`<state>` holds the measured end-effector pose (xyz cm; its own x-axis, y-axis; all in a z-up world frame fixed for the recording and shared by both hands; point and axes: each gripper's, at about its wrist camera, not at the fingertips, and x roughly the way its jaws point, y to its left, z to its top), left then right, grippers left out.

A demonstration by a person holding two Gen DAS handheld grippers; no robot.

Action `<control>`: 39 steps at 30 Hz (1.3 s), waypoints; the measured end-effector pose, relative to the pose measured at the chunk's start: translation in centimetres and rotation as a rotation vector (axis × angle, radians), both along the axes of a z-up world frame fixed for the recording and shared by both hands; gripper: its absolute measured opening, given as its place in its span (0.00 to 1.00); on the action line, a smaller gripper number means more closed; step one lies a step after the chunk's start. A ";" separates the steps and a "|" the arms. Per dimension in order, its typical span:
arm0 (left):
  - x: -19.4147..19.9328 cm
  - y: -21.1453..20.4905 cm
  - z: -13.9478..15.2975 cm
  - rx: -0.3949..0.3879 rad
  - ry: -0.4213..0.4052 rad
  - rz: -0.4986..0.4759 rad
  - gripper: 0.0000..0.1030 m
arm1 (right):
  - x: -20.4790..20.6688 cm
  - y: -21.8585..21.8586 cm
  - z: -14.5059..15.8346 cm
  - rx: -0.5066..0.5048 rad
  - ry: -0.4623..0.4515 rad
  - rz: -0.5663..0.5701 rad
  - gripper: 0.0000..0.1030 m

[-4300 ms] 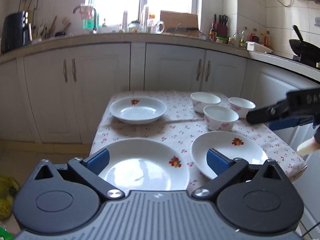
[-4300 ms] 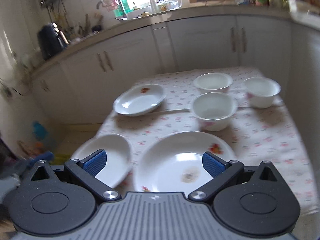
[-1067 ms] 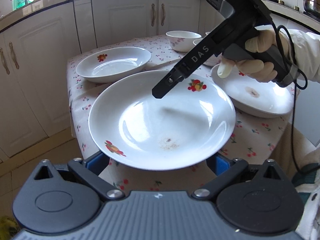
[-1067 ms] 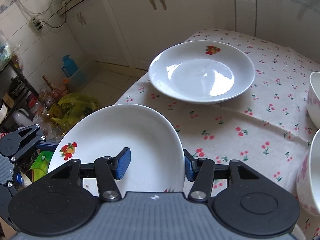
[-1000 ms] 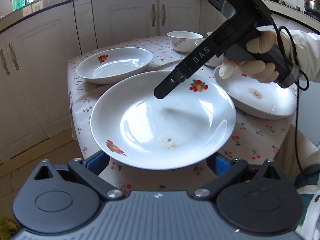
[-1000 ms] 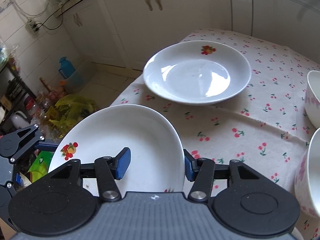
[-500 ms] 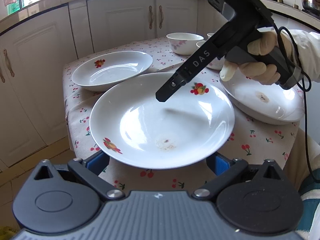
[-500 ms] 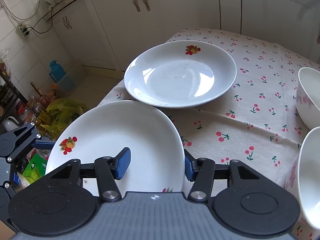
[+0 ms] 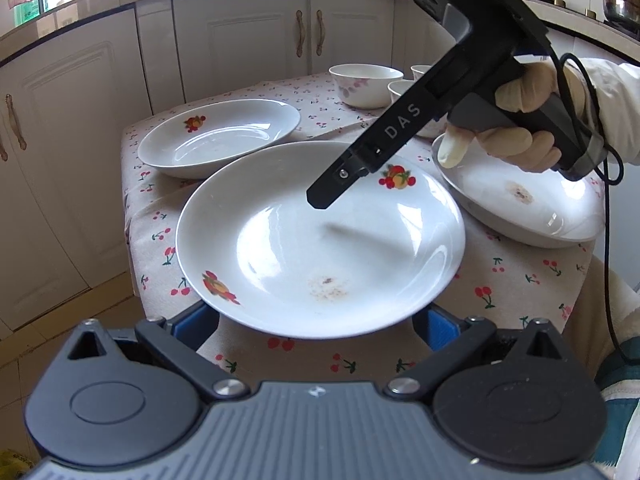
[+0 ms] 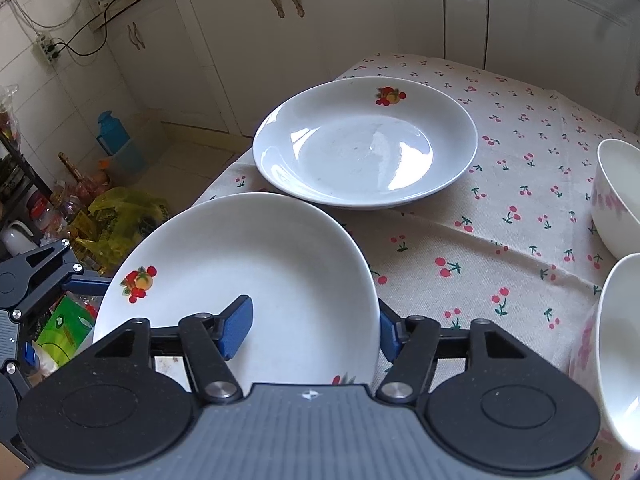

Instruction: Organize plates and bowls

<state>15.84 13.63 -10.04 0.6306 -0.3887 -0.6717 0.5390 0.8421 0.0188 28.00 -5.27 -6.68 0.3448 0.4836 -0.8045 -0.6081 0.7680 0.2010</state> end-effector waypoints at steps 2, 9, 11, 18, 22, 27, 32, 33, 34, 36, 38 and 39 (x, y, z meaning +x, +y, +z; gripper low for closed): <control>-0.1 0.0 0.1 0.000 -0.003 0.002 0.99 | -0.2 0.0 0.0 -0.001 -0.002 0.007 0.71; -1.1 0.2 0.5 -0.003 -0.025 0.029 0.99 | -0.9 0.1 0.6 -0.014 -0.029 0.015 0.92; -1.7 0.3 1.0 -0.001 -0.034 0.038 0.99 | -1.6 0.0 1.1 -0.021 -0.058 0.017 0.92; -4.5 -0.6 2.8 -0.002 -0.069 0.071 0.99 | -5.5 -0.9 3.9 -0.050 -0.180 0.034 0.98; -6.2 -1.9 3.8 -0.018 -0.088 0.085 0.99 | -8.1 -2.3 5.2 -0.040 -0.222 0.016 0.98; -7.7 -3.8 4.3 -0.055 -0.088 0.094 0.99 | -11.2 -5.3 6.1 -0.018 -0.255 -0.042 0.98; -8.4 -5.8 3.9 -0.094 -0.066 0.078 0.99 | -13.7 -9.2 6.0 0.009 -0.256 -0.144 1.00; -8.4 -6.3 3.7 -0.095 -0.061 0.072 0.99 | -14.1 -10.0 5.9 0.014 -0.249 -0.166 1.00; -8.5 -6.8 3.6 -0.093 -0.056 0.063 0.99 | -14.5 -11.0 5.7 0.019 -0.242 -0.192 1.00; -8.8 -7.8 3.4 -0.087 -0.051 0.049 0.99 | -15.2 -12.5 5.3 0.016 -0.235 -0.231 1.00; -8.8 -8.8 3.1 -0.080 -0.047 0.034 0.99 | -15.7 -13.9 4.9 0.008 -0.231 -0.261 1.00; -8.7 -9.2 3.0 -0.079 -0.043 0.027 0.99 | -15.9 -14.6 4.7 0.002 -0.232 -0.280 1.00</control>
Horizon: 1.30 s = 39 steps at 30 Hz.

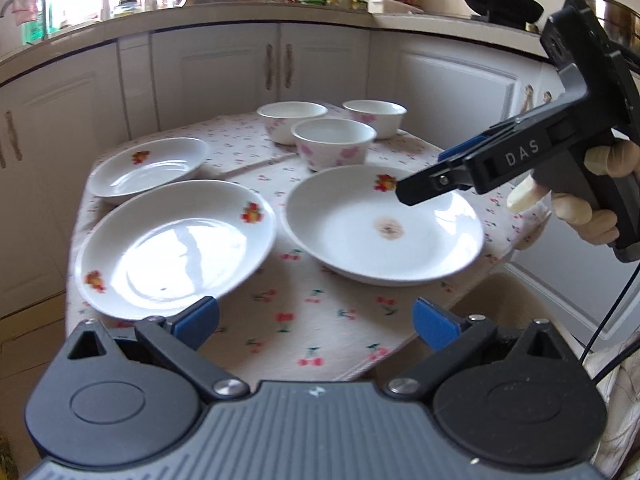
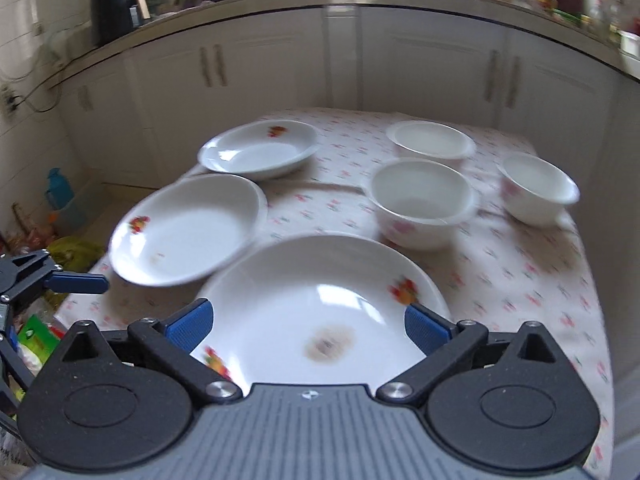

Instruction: Organize plates and bowls

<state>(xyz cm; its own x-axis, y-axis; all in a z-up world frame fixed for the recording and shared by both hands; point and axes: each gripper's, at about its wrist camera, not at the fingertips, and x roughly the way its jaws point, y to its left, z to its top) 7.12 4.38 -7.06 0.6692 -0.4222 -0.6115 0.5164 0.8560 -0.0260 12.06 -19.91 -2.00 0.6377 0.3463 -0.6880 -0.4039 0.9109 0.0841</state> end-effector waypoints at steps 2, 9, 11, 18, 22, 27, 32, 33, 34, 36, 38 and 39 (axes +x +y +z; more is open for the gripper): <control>-0.1 -0.9 -0.5 0.010 0.000 -0.011 0.99 | -0.3 -1.2 -0.5 -0.005 0.010 -0.027 1.00; 0.7 -3.4 -2.0 0.062 0.015 -0.026 0.99 | -0.6 -4.4 -2.2 0.023 0.056 -0.076 1.00; 1.0 -3.9 -2.3 0.075 0.021 -0.031 0.99 | -0.5 -4.6 -2.5 0.030 0.069 -0.076 1.00; 2.1 -5.2 -3.4 0.079 0.048 -0.057 0.99 | 0.7 -4.7 -3.7 0.073 0.125 -0.049 1.00; 2.5 -5.6 -3.7 0.077 0.055 -0.072 0.99 | 1.6 -4.4 -4.3 0.107 0.161 -0.032 1.00; 2.9 -5.8 -3.7 0.071 0.049 -0.102 1.00 | 3.0 -4.1 -4.7 0.150 0.197 -0.027 1.00; 3.0 -6.1 -3.8 0.087 0.043 -0.123 1.00 | 3.8 -4.2 -4.7 0.182 0.206 -0.039 1.00; 3.0 -6.1 -3.7 0.089 0.050 -0.125 1.00 | 3.9 -4.3 -4.7 0.186 0.210 -0.041 1.00; 3.2 -6.2 -3.6 0.093 0.055 -0.125 1.00 | 4.0 -4.3 -4.7 0.191 0.215 -0.043 1.00; 3.3 -6.1 -3.6 0.095 0.059 -0.134 1.00 | 4.2 -4.6 -4.7 0.206 0.227 -0.045 1.00; 3.4 -6.1 -3.7 0.095 0.057 -0.136 1.00 | 4.4 -5.0 -4.7 0.231 0.243 -0.045 1.00; 3.3 -6.1 -3.7 0.095 0.054 -0.138 1.00 | 4.5 -5.3 -4.8 0.250 0.246 -0.046 1.00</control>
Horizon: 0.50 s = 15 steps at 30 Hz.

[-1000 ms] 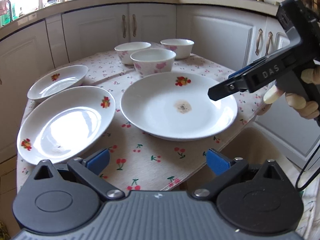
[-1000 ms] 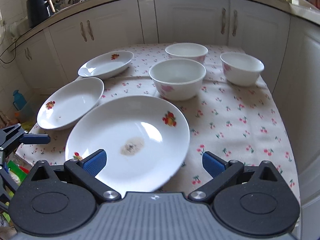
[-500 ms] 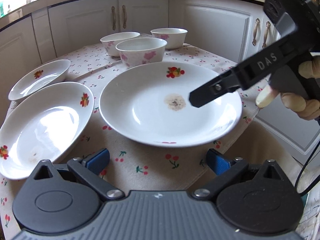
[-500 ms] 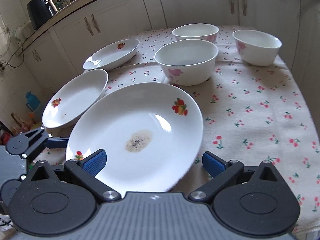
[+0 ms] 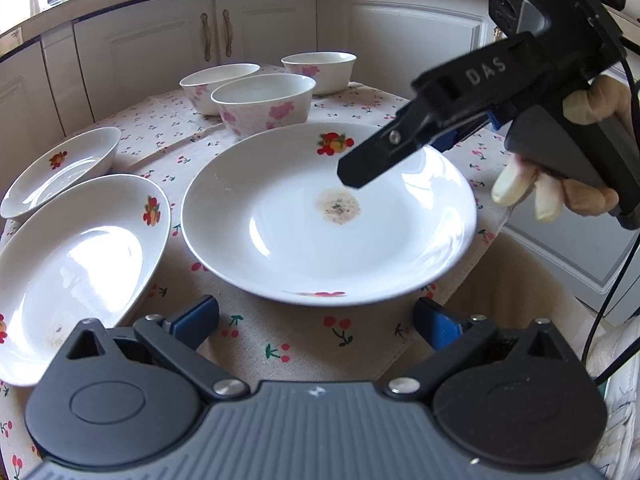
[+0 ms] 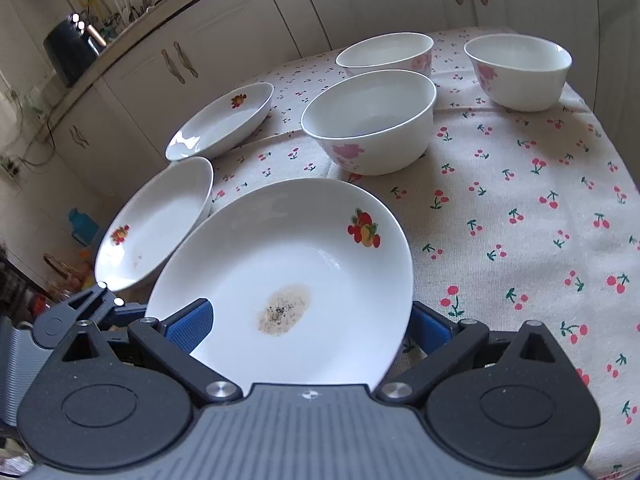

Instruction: Organize plates and bowls

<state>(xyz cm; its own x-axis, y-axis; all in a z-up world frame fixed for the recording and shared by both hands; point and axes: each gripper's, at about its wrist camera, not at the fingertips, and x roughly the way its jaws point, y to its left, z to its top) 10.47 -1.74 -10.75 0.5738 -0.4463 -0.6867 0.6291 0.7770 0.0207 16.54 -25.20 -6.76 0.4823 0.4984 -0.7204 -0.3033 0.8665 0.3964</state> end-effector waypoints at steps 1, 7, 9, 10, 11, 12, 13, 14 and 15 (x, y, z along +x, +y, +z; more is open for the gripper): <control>0.0 0.0 0.0 -0.003 -0.002 0.000 1.00 | -0.1 -0.3 -0.1 0.020 -0.003 -0.002 1.00; -0.2 0.3 -0.2 -0.019 -0.020 -0.011 1.00 | -0.7 -0.3 -0.2 0.014 -0.041 0.021 1.00; -0.3 0.3 -0.2 -0.024 -0.028 -0.012 1.00 | -0.9 -0.1 -0.2 0.002 -0.053 0.022 1.00; -0.4 0.4 -0.3 -0.027 -0.032 -0.012 1.00 | -0.9 -0.2 -0.2 0.006 -0.054 0.019 1.00; -0.4 0.4 -0.3 -0.029 -0.036 -0.012 1.00 | -0.9 -0.3 -0.2 0.014 -0.051 0.014 1.00; -0.5 0.4 -0.3 -0.029 -0.039 -0.013 1.00 | -0.9 -0.5 -0.2 0.026 -0.048 0.008 1.00; -0.5 0.4 -0.3 -0.028 -0.041 -0.017 1.00 | -0.8 -0.6 -0.3 0.037 -0.051 0.007 1.00; -0.4 0.4 -0.2 -0.029 -0.039 -0.020 1.00 | -0.8 -0.7 -0.3 0.039 -0.056 0.013 1.00; -0.4 0.4 -0.2 -0.031 -0.038 -0.021 1.00 | -0.8 -0.6 -0.3 0.033 -0.060 0.019 1.00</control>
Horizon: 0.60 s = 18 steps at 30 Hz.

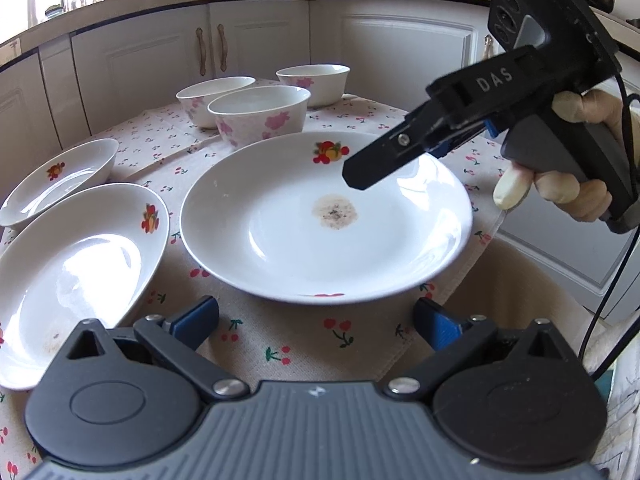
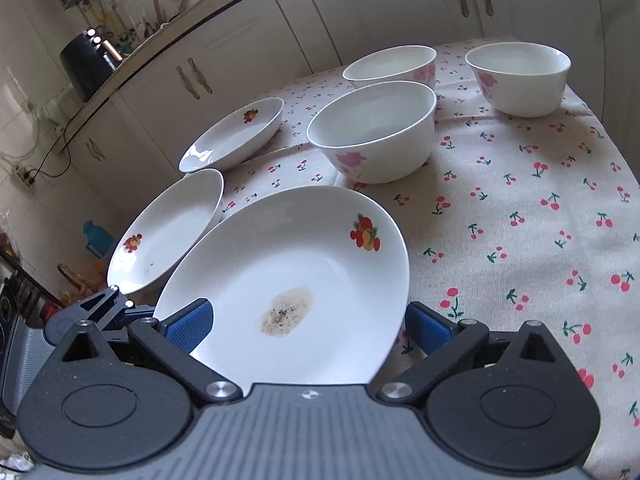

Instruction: Organize plates and bowls

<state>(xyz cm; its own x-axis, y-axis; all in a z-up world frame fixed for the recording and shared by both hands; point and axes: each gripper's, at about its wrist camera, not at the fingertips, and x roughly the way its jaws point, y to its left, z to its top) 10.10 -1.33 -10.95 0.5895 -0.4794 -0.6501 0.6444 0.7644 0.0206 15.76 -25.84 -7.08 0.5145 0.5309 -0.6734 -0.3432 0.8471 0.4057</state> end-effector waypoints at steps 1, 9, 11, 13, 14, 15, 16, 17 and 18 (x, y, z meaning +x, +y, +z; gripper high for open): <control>0.0 0.0 0.0 -0.001 0.000 -0.004 1.00 | 0.0 0.1 0.1 -0.008 -0.002 0.006 1.00; 0.2 0.2 0.0 -0.015 -0.009 -0.037 1.00 | 1.8 0.1 0.6 -0.040 -0.018 0.055 1.00; 0.3 0.2 0.0 -0.020 -0.007 -0.043 1.00 | 2.6 -0.1 0.6 -0.020 -0.005 0.068 1.00; 0.4 0.1 0.0 -0.022 -0.008 -0.050 1.00 | 3.3 -0.3 0.5 0.000 0.013 0.078 1.00; 0.5 0.1 0.0 -0.022 -0.008 -0.053 1.00 | 3.6 -0.3 0.4 0.002 0.020 0.081 0.99; 0.5 0.1 0.0 -0.023 -0.009 -0.055 1.00 | 3.9 -0.3 0.4 0.001 0.024 0.083 0.97; 0.5 0.1 0.0 -0.025 -0.008 -0.057 1.00 | 4.1 -0.2 0.5 0.001 0.027 0.090 0.96; 0.6 0.1 0.1 -0.027 -0.007 -0.058 1.00 | 4.3 -0.2 0.5 0.003 0.028 0.100 0.95; 0.6 0.1 0.1 -0.029 -0.010 -0.057 1.00 | 4.3 -0.1 0.5 0.003 0.026 0.105 0.92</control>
<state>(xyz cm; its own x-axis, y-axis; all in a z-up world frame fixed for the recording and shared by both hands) 10.72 -1.23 -10.82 0.5669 -0.5309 -0.6299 0.6866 0.7270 0.0052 20.08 -25.96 -6.53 0.4382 0.5830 -0.6842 -0.4199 0.8058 0.4177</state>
